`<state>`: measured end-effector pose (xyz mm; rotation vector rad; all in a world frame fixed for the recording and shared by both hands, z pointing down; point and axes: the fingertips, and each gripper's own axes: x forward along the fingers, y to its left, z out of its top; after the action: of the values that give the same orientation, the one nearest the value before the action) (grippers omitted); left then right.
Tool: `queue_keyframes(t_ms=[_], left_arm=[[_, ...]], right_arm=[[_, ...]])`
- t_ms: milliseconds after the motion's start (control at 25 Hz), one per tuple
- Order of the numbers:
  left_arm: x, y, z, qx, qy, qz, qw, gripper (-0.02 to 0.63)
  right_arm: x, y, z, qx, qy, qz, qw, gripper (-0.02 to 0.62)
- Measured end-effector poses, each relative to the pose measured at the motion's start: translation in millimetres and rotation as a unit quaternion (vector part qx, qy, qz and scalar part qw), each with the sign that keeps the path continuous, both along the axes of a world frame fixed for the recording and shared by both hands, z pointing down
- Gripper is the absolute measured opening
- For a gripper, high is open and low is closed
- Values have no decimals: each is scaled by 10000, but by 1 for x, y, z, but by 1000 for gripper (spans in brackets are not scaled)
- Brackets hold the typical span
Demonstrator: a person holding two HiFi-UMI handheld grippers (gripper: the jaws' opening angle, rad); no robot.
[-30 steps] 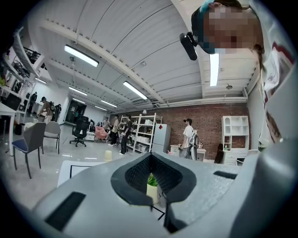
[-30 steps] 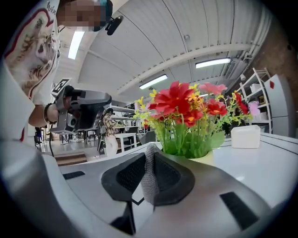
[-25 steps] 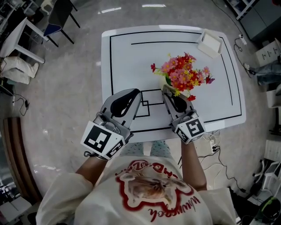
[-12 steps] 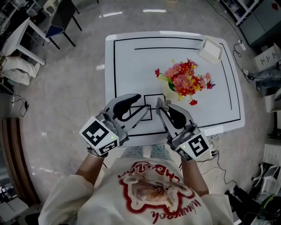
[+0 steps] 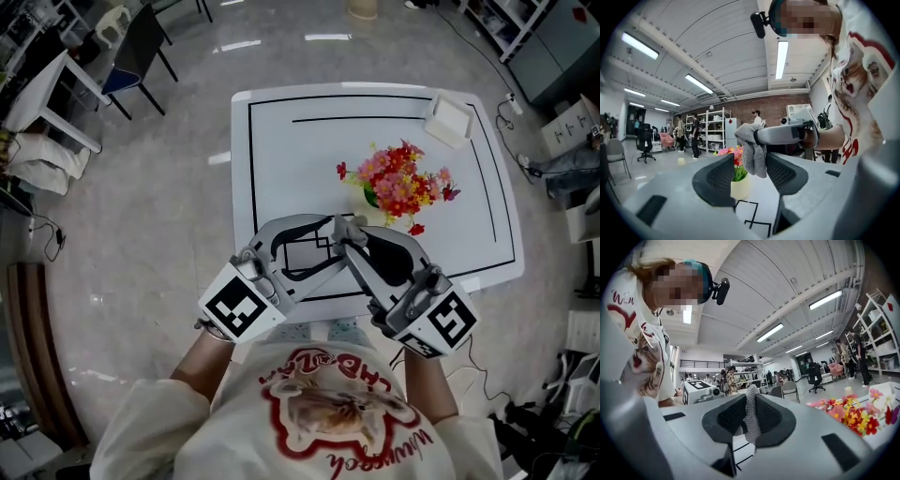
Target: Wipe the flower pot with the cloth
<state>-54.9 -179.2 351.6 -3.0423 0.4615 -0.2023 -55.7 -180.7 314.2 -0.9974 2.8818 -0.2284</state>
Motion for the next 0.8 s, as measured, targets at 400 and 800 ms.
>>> queue_keyframes(t_ms=[400, 800], left_arm=[[-1, -3, -8, 518, -110, -285, 9982, 79], [-13, -5, -12, 301, 285, -108, 9991, 41]], right_arm=[[-18, -3, -4, -46, 86, 161, 9998, 54], [-18, -1, -8, 205, 405, 481, 9978, 100]])
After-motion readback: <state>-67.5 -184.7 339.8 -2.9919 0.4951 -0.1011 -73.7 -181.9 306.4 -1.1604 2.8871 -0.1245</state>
